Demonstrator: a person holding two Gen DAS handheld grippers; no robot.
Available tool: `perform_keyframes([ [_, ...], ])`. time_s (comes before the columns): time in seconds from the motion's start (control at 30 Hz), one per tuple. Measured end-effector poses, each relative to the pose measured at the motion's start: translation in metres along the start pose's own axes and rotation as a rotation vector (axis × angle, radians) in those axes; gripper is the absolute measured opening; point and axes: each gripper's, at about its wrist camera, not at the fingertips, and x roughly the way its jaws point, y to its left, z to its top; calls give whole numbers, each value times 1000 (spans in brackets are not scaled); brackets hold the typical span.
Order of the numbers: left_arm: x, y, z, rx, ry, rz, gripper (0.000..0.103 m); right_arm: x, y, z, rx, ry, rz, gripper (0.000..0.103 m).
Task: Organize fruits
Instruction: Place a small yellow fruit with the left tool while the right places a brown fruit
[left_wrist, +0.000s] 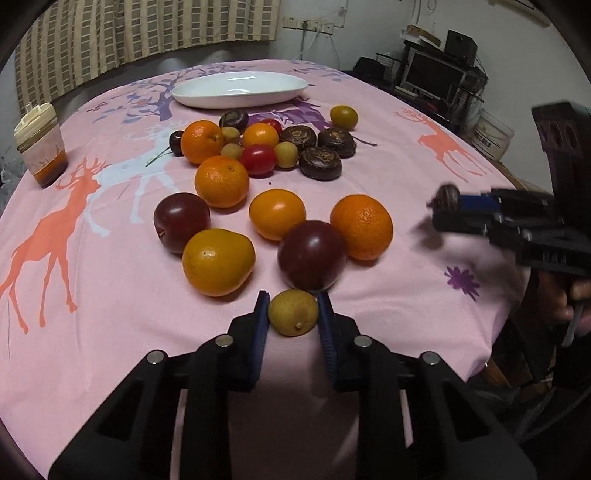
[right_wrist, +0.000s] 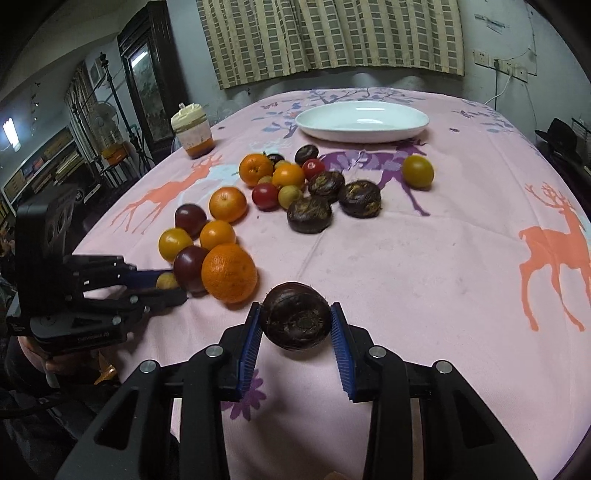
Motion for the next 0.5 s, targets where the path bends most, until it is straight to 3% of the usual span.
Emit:
perform_keyframes([
  [0.1, -17, 6, 4, 42, 23, -40, 25, -10, -9, 19, 8, -36, 0, 37],
  [0.2, -36, 22, 37, 62, -4, -57, 25, -9, -22, 55, 29, -60, 2, 37],
  [0.33, -25, 57, 130, 24, -79, -30, 26, 13, -47, 125, 109, -125, -14, 38],
  [0.43, 14, 73, 204, 28, -111, 15, 26, 54, -67, 184, 149, -137, -55, 38],
  [0.5, 48, 87, 243, -5, -86, -12, 26, 84, -76, 212, 144, -124, -84, 38],
])
